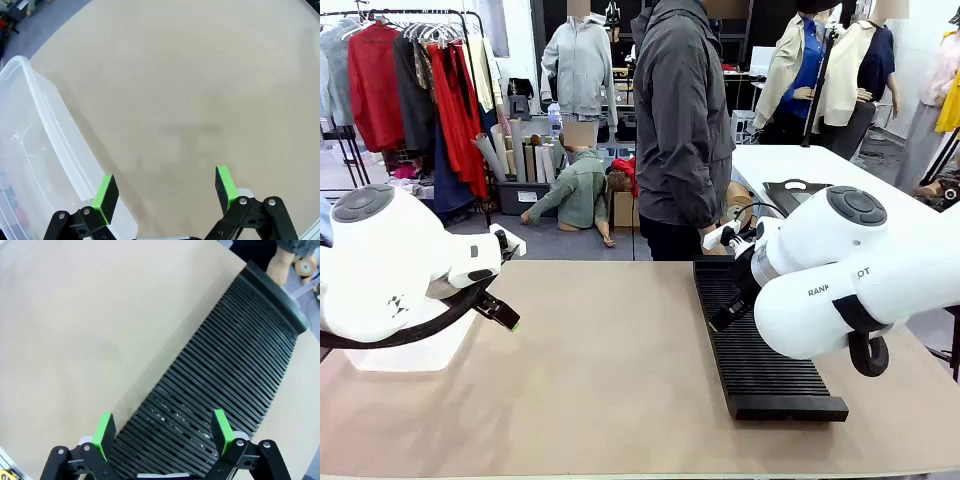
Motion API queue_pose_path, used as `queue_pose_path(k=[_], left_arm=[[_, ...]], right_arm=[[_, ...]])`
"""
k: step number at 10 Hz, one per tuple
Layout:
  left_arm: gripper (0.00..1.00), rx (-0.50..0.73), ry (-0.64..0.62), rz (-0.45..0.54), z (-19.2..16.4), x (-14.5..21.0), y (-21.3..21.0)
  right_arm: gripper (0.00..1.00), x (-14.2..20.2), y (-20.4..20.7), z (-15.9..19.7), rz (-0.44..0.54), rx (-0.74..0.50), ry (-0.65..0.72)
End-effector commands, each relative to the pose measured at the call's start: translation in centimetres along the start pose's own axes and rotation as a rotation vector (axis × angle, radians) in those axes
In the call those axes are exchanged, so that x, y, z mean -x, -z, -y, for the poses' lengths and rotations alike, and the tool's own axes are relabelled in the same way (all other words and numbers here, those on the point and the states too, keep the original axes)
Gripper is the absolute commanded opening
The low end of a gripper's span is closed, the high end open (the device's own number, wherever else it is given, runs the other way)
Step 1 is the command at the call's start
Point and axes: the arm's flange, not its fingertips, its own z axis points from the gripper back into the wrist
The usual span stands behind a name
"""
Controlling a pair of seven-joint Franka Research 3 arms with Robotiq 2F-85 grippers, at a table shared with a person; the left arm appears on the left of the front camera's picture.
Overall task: Sort PCBs into racks and boxes based on the side picked up.
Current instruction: Pick up the Blank PCB handed by the Human.
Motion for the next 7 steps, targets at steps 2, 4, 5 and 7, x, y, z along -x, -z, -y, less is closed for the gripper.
queue_pose_path(k=[2,4,5,7], left_arm=[[1.0,0.0,0.0,0.0,0.0,-0.01,-0.01],[1.0,0.0,0.0,0.0,0.0,-0.01,-0.01],[1.0,0.0,0.0,0.0,0.0,-0.01,-0.01],[1.0,0.0,0.0,0.0,0.0,-0.01,-0.01]], right_arm=[[1.0,0.0,0.0,0.0,0.0,0.0,0.0],[1.0,0.0,0.0,0.0,0.0,0.0,0.0],[1.0,0.0,0.0,0.0,0.0,0.0,0.0],[1.0,0.0,0.0,0.0,0.0,0.0,0.0]])
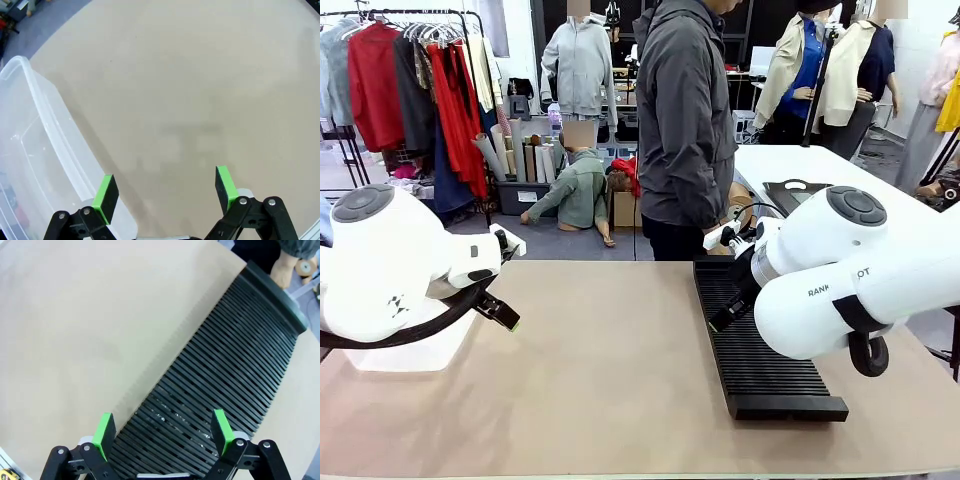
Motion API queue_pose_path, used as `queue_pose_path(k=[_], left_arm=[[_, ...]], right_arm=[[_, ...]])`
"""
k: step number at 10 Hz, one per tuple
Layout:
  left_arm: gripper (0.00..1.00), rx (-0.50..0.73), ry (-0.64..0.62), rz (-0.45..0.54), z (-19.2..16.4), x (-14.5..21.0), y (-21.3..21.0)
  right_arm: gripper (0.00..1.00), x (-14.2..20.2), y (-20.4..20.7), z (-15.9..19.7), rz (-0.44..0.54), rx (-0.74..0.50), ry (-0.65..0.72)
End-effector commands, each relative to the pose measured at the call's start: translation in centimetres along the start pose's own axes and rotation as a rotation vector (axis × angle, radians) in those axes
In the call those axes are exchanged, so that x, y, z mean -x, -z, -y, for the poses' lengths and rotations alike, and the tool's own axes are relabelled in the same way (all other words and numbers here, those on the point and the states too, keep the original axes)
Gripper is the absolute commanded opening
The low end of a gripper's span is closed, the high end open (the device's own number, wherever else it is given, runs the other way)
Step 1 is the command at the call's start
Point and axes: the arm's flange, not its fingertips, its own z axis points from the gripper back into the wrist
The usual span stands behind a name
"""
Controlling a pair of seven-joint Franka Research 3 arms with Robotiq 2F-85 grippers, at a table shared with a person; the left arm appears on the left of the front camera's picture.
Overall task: Sort PCBs into racks and boxes based on the side picked up.
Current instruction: Pick up the Blank PCB handed by the Human.
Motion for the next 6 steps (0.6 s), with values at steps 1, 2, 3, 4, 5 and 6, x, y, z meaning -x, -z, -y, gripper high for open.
queue_pose_path(k=[1,2,3,4,5,6], left_arm=[[1.0,0.0,0.0,0.0,0.0,-0.01,-0.01],[1.0,0.0,0.0,0.0,0.0,-0.01,-0.01],[1.0,0.0,0.0,0.0,0.0,-0.01,-0.01],[1.0,0.0,0.0,0.0,0.0,0.0,0.0],[1.0,0.032,-0.024,0.005,-0.2,-0.27,-0.17],[1.0,0.028,-0.029,-0.002,-0.43,-0.67,-0.5]], right_arm=[[1.0,-0.01,-0.02,0.01,0.001,0.0,0.0],[1.0,-0.01,-0.02,0.01,0.001,0.0,0.0],[1.0,-0.01,-0.02,0.01,0.001,0.0,0.0],[1.0,-0.01,-0.02,0.01,0.001,0.0,0.0],[1.0,0.0,0.0,0.0,0.0,0.0,0.0],[1.0,-0.37,-0.19,0.21,0.004,-0.009,0.023]])
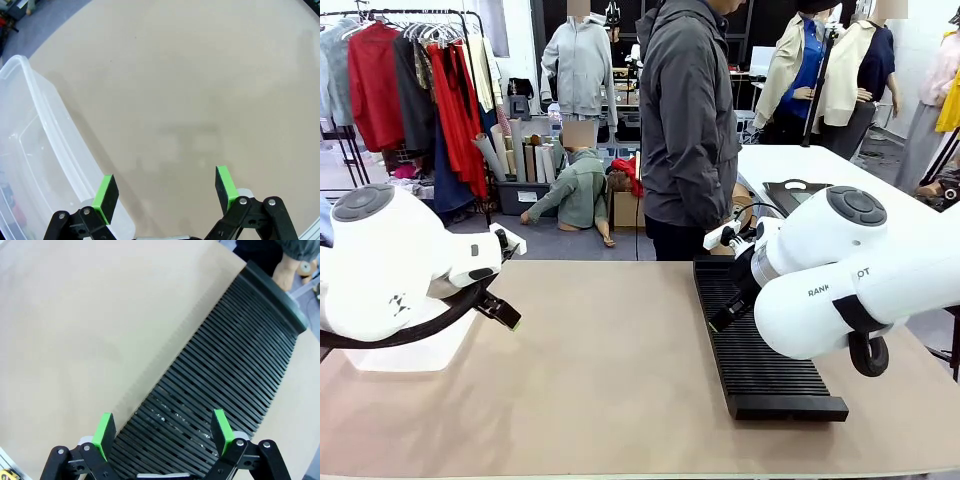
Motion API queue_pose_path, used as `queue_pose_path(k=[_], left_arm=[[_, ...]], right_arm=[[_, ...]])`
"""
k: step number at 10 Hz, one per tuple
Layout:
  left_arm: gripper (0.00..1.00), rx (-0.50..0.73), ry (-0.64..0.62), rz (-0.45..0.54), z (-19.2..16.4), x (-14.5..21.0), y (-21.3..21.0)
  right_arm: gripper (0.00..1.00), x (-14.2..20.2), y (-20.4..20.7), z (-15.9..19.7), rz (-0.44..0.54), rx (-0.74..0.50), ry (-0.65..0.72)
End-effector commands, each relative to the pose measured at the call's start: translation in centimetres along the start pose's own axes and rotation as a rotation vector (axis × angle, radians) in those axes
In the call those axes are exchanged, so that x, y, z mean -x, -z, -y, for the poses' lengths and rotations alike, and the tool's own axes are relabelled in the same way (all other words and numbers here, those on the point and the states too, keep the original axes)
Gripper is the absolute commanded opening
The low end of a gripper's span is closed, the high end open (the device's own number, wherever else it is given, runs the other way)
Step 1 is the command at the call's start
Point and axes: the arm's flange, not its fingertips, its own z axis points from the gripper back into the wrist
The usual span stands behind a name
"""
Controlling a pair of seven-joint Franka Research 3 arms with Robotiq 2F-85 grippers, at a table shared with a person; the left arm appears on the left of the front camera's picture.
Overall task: Sort PCBs into racks and boxes based on the side picked up.
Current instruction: Pick up the Blank PCB handed by the Human.
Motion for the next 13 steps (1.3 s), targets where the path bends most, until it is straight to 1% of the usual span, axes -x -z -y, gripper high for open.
queue_pose_path(k=[1,2,4,5,6,7,8,9,10,11,13], left_arm=[[1.0,0.038,-0.029,-0.022,-1.0,-1.0,-0.9],[1.0,0.048,-0.035,-0.035,-1.6,-1.6,-1.5],[1.0,0.054,-0.056,-0.069,-3.2,-2.7,-2.6],[1.0,0.077,-0.059,-0.089,-4.0,-3.3,-3.3],[1.0,0.115,-0.085,-0.122,-5.2,-4.0,-4.1],[1.0,0.201,-0.097,-0.116,-6.1,-4.4,-5.1],[1.0,0.285,-0.113,-0.12,-7.1,-4.6,-6.1],[1.0,0.388,-0.132,-0.12,-7.9,-4.8,-7.2],[1.0,0.447,-0.19,-0.102,-8.6,-5.1,-8.6],[1.0,0.578,-0.256,-0.066,-9.8,-5.3,-10.2],[1.0,0.787,-0.383,0.028,-12.2,-4.7,-11.8]], right_arm=[[1.0,-0.8,-0.8,0.4,0.008,-0.027,0.025],[1.0,-1.3,-1.7,1.0,0.003,-0.03,0.035],[1.0,-2.4,-3.6,2.1,0.006,-0.081,0.055],[1.0,-3.2,-4.6,2.8,0.012,-0.101,0.079],[1.0,-4.2,-5.8,3.7,-0.045,-0.146,0.102],[1.0,-5.0,-6.8,4.7,-0.086,-0.217,0.162],[1.0,-5.7,-7.8,5.8,-0.11,-0.238,0.264],[1.0,-6.2,-9.0,6.6,-0.11,-0.306,0.322],[1.0,-6.6,-10.2,7.3,-0.123,-0.33,0.395],[1.0,-6.3,-11.6,8.3,-0.111,-0.412,0.468],[1.0,-4.9,-13.4,11.0,-0.02,-0.641,0.582]])
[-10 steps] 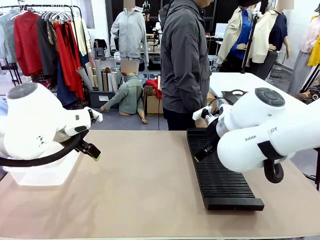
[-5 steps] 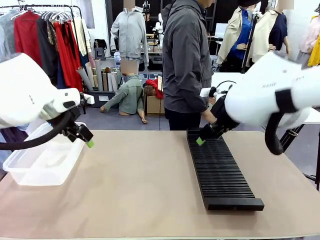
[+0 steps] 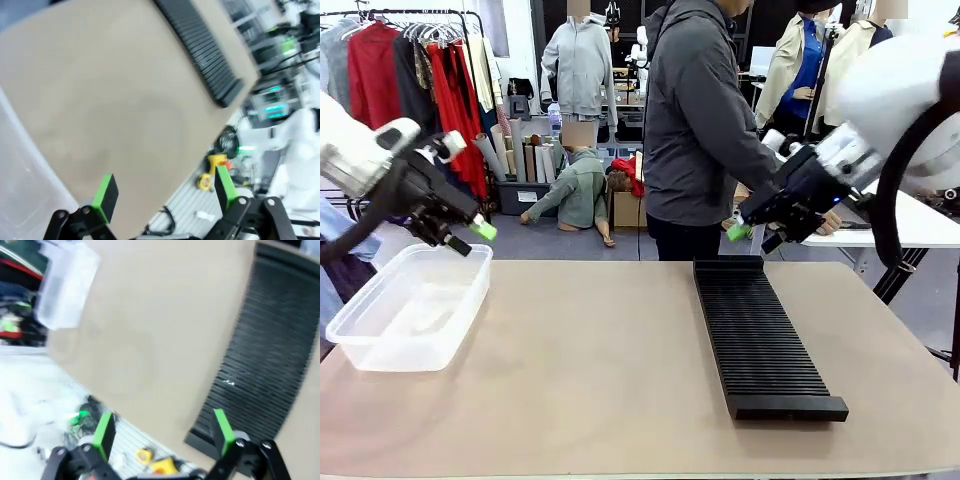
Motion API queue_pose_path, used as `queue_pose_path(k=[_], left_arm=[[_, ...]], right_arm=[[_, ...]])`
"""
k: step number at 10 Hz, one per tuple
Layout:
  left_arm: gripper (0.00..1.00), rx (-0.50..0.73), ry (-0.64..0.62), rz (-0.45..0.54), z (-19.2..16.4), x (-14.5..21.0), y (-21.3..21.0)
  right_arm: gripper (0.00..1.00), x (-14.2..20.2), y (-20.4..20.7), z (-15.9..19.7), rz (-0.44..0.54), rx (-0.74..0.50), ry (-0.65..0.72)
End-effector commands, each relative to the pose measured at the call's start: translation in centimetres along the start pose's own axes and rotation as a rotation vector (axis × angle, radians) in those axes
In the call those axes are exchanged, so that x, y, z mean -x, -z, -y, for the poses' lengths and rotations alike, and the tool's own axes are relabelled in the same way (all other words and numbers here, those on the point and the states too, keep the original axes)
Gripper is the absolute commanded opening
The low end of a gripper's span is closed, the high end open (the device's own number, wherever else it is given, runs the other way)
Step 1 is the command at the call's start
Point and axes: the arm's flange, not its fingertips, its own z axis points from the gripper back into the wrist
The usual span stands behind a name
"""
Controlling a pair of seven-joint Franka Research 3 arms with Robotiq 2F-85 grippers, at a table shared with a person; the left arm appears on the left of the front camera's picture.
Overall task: Sort PCBs into racks and boxes based on the side picked up.
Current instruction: Pick up the Blank PCB handed by the Human.
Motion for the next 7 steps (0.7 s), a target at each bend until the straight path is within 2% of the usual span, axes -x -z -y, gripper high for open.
queue_pose_path(k=[1,3,5,7], left_arm=[[1.0,0.187,-0.116,0.121,-2.4,0.0,-1.7],[1.0,0.289,-0.161,0.196,-3.8,0.7,-3.3],[1.0,0.329,-0.182,0.28,-4.9,2.6,-5.7],[1.0,0.35,-0.199,0.368,-6.4,5.3,-8.4]], right_arm=[[1.0,0.5,-2.4,2.7,0.068,-0.257,0.084],[1.0,1.6,-4.9,6.2,0.136,-0.521,0.137],[1.0,3.9,-7.7,9.1,0.216,-0.683,0.142],[1.0,6.5,-10.1,11.2,0.257,-0.702,0.148]])
